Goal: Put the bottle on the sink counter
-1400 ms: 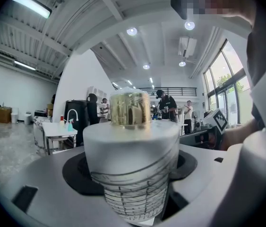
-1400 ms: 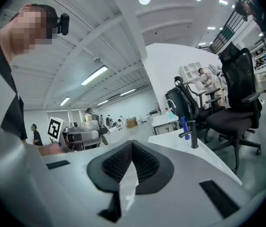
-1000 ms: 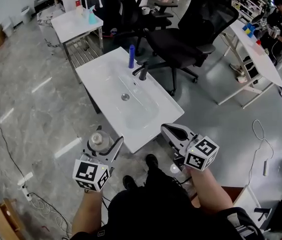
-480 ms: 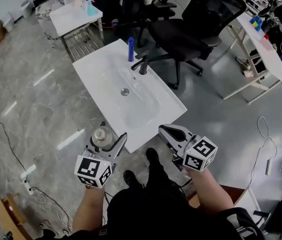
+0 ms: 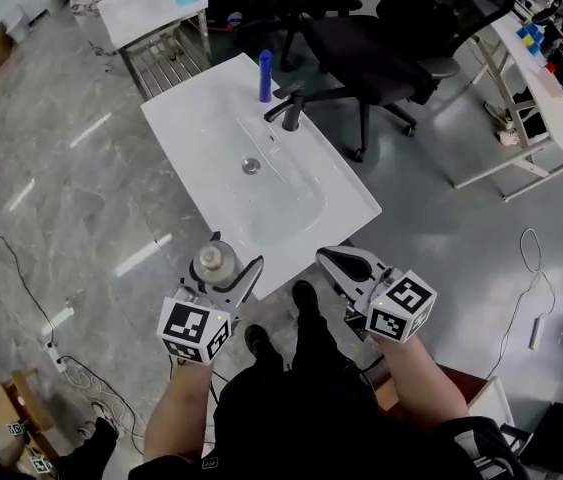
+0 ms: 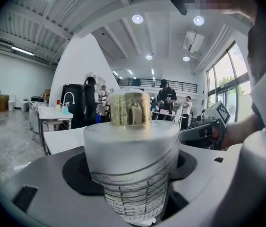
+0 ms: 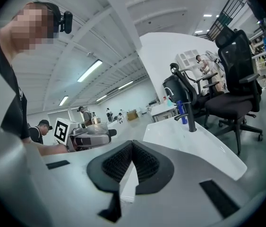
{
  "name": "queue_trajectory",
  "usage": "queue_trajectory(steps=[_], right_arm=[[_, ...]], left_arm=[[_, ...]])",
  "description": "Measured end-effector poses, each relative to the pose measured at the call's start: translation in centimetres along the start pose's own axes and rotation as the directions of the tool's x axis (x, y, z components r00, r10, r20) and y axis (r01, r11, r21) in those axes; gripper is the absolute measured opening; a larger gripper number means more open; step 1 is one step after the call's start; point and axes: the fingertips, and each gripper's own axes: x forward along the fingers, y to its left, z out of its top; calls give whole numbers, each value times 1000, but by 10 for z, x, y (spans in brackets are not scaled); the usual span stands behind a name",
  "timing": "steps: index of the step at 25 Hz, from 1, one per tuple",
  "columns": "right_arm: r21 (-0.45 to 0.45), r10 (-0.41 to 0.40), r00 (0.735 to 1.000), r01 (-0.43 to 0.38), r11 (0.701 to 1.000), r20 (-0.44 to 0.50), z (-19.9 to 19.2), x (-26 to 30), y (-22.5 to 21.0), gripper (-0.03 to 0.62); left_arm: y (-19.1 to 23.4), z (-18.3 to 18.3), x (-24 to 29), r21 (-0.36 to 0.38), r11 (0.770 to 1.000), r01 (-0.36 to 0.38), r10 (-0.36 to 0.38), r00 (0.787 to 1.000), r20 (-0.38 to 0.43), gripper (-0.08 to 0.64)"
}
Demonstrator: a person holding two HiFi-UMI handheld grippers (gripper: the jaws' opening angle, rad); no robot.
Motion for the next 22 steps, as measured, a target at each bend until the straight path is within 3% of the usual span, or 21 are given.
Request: queue_trajectory(steps=[4, 22], right_arm=[[8, -11, 1000, 11, 1000, -20, -9, 2, -12, 15], [28, -40, 995, 42, 999, -92, -37, 13, -40, 15]], left_arm=[[-5, -21, 16, 15, 999, 32, -31, 999, -29, 337], [-6, -113, 73, -40, 995, 89, -94, 984, -153, 337]])
